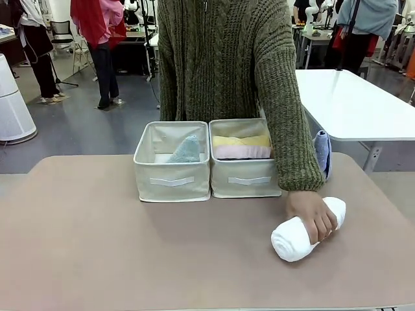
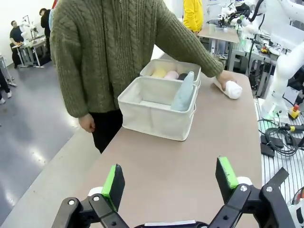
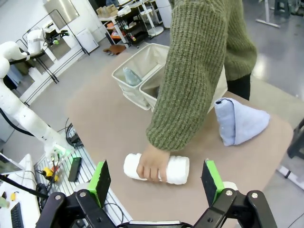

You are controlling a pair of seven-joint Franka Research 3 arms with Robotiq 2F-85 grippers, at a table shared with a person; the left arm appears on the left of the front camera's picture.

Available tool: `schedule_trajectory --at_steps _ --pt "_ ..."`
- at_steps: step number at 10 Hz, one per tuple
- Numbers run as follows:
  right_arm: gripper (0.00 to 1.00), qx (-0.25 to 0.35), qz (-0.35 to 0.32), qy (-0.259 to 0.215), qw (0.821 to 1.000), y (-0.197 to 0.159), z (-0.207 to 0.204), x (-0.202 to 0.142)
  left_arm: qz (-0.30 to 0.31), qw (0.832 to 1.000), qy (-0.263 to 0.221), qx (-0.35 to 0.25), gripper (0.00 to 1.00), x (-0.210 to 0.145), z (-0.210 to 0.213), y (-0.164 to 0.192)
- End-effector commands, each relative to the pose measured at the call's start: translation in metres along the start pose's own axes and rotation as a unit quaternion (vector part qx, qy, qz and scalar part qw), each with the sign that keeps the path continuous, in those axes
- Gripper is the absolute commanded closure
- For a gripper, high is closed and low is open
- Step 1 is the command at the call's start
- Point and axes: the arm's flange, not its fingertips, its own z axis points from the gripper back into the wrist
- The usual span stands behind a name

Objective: Sort the towels based on their folding style.
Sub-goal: Pick up another triangle-folded towel from the table and place it in the left Fabric basket.

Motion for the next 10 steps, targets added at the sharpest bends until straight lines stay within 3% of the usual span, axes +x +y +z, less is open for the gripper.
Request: schedule_trajectory --at_steps 1,5,7,8,9,10 --pt "0.0 -0.021 0.013 0.059 0.998 0.012 -0.018 0.02 0.002 1.0 0.009 0.0 0.0 -0.002 0.001 0.003" --pt "0.0 -0.103 0.015 0.233 0.967 0.022 -0.126 0.052 0.002 1.0 0.009 0.0 0.0 -0.002 0.001 0.003" --pt "0.0 -0.104 0.021 0.275 0.955 0.02 -0.178 0.045 0.002 1.0 0.009 0.0 0.0 -0.002 0.001 0.003" --pt "0.0 -0.094 0.023 0.282 0.954 0.026 -0.177 0.039 0.002 1.0 0.009 0.0 0.0 -0.002 0.001 0.003" --pt "0.0 -0.082 0.021 0.265 0.96 0.043 -0.121 0.033 0.002 1.0 0.009 0.0 0.0 -0.002 0.001 0.003" --pt "0.0 -0.083 -0.009 0.243 0.966 0.053 -0.038 0.014 0.002 1.0 0.009 0.0 0.0 -0.002 0.001 0.003"
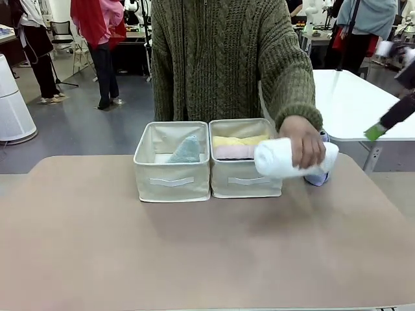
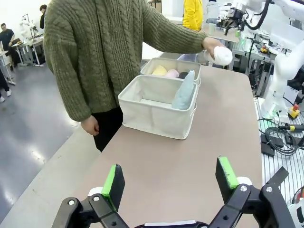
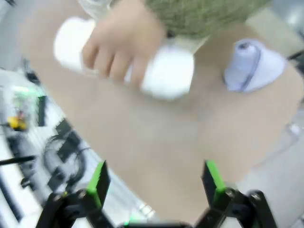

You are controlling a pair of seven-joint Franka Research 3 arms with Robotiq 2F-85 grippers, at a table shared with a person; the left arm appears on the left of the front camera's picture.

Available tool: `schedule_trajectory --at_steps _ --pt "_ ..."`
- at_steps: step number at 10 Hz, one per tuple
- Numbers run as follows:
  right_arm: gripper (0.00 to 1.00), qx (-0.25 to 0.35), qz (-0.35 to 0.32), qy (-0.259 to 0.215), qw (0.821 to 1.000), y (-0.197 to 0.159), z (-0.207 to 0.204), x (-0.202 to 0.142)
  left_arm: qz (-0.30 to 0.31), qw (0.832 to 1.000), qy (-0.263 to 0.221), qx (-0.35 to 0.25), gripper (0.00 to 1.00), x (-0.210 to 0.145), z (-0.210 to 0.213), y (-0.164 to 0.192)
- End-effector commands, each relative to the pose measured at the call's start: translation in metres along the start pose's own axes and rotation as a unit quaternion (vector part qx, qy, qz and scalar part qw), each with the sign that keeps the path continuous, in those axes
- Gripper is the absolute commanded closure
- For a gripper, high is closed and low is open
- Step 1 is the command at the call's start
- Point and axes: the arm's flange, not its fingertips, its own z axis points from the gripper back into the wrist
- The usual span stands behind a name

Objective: Sort the towels based on their folding style.
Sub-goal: Pick up another triangle-folded towel from the table and place it in the left Fabric basket.

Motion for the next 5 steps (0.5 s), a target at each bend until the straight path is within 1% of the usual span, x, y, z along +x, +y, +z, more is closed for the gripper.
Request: schedule_trajectory --at_steps 1,2,3,5 --pt "0.0 0.008 -0.053 -0.052 0.997 0.004 0.112 -0.109 -0.001 1.0 0.006 0.001 0.0 0.0 0.001 -0.001" --pt "0.0 0.013 -0.072 -0.081 0.994 0.005 0.136 -0.139 -0.001 1.0 0.006 0.001 0.0 0.0 0.001 -0.001" --pt "0.0 0.012 -0.075 -0.079 0.994 0.004 0.137 -0.15 -0.001 1.0 0.006 0.001 0.0 0.0 0.001 -0.001" --pt "0.0 0.015 -0.081 -0.062 0.995 -0.004 0.128 -0.141 -0.001 1.0 0.006 0.001 0.0 0.0 0.001 -0.001"
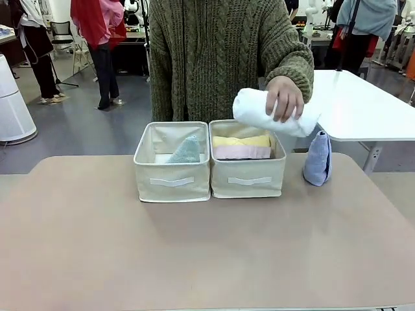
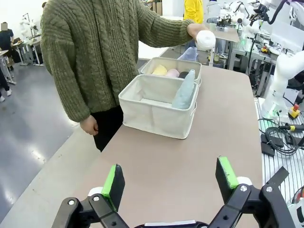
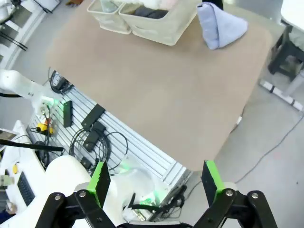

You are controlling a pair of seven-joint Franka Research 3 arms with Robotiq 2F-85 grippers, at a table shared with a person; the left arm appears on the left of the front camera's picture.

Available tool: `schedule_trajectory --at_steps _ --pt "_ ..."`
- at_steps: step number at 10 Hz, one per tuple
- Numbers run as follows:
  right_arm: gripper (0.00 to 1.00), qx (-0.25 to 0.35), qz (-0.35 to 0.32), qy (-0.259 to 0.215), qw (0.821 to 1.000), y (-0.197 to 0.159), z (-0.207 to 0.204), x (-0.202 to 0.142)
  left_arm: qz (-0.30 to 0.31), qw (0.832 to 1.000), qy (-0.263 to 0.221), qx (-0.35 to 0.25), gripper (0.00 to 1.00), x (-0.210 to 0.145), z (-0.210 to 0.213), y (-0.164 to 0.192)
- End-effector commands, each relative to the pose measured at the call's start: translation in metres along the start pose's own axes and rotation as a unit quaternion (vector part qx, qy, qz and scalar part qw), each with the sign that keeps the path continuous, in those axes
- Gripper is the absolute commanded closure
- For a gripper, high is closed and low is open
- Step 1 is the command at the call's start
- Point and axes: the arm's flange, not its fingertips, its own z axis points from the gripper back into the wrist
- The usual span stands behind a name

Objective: Sort the towels based on their folding style.
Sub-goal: Pick up another triangle-folded towel from the table and place it in the left Fabric basket.

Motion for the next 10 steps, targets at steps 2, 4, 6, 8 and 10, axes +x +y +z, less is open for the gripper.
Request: schedule_trajectory --at_steps 2,4,6,8,10 --pt "0.0 0.004 -0.001 0.046 0.999 -0.014 -0.037 0.038 -0.002 1.0 0.005 0.0 0.0 0.001 0.0 -0.002" --pt "0.0 0.0 -0.002 0.042 0.999 -0.018 -0.045 0.054 -0.002 1.0 0.005 0.0 0.0 0.001 0.0 -0.002" --pt "0.0 -0.017 -0.001 0.038 0.999 -0.022 -0.078 0.096 -0.002 1.0 0.005 0.0 0.0 0.001 0.0 -0.002" --pt "0.0 -0.044 -0.007 0.071 0.996 -0.027 -0.128 0.129 -0.002 1.0 0.005 0.0 0.0 0.001 0.0 -0.002" --pt "0.0 -0.057 -0.011 0.078 0.995 -0.028 -0.167 0.155 -0.002 1.0 0.005 0.0 0.0 0.001 0.0 -0.002"
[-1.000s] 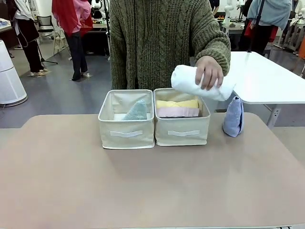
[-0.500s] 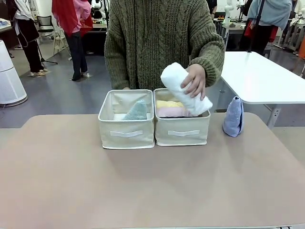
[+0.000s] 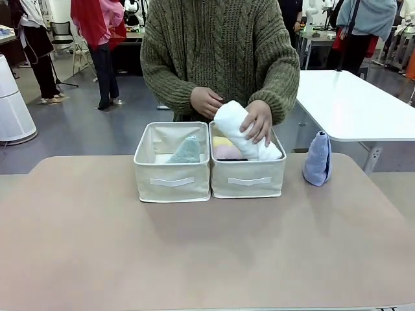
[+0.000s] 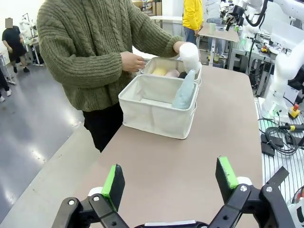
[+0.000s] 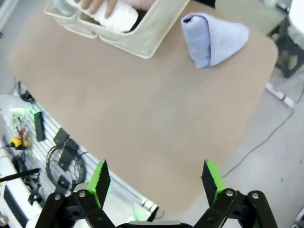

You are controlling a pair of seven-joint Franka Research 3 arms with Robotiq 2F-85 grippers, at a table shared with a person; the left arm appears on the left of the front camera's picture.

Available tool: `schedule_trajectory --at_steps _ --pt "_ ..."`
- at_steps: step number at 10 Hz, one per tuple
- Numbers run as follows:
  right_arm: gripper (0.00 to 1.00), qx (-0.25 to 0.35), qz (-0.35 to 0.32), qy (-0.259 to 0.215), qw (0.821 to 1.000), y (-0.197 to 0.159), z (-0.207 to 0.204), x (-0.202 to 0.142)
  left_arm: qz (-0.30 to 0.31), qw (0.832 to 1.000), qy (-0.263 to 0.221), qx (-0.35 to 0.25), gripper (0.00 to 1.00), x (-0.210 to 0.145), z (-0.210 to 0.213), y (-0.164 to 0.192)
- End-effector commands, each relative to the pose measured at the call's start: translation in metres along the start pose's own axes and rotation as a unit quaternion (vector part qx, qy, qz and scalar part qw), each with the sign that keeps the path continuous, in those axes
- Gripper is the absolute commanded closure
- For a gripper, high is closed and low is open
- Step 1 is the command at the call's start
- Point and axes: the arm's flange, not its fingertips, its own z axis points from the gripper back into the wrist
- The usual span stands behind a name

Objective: Sort the towels based on their folding style.
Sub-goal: Pick up another triangle-folded towel from the table and place it in the left Fabric basket.

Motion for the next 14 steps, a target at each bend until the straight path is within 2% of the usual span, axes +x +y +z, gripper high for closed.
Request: schedule_trajectory --at_steps 1,2,3,4,10,12,14 --pt "0.0 -0.01 -0.014 -0.001 1.0 0.002 -0.026 0.022 -0.001 1.0 0.005 0.001 0.0 0.001 0.001 -0.002" --pt "0.0 -0.021 0.007 0.006 1.0 0.003 -0.041 0.029 -0.001 1.0 0.005 0.001 0.0 0.001 0.001 -0.002" --pt "0.0 -0.027 0.025 -0.015 0.999 0.003 -0.042 0.03 -0.001 1.0 0.005 0.001 0.0 0.001 0.001 -0.002" --pt "0.0 -0.011 0.006 0.01 1.0 0.002 -0.032 0.025 -0.001 1.0 0.005 0.001 0.0 0.001 0.001 -0.002" --pt "0.0 -0.014 0.009 0.004 1.0 0.0 -0.033 0.026 -0.001 1.0 0.005 0.001 0.0 0.001 0.001 -0.002" --pt "0.0 -0.056 -0.065 0.032 0.996 0.015 -0.075 0.082 -0.001 1.0 0.005 0.001 0.0 0.001 0.001 -0.002" --pt "0.0 -0.091 -0.132 0.051 0.986 0.018 -0.111 0.122 -0.001 1.0 0.005 0.001 0.0 0.001 0.001 -0.002"
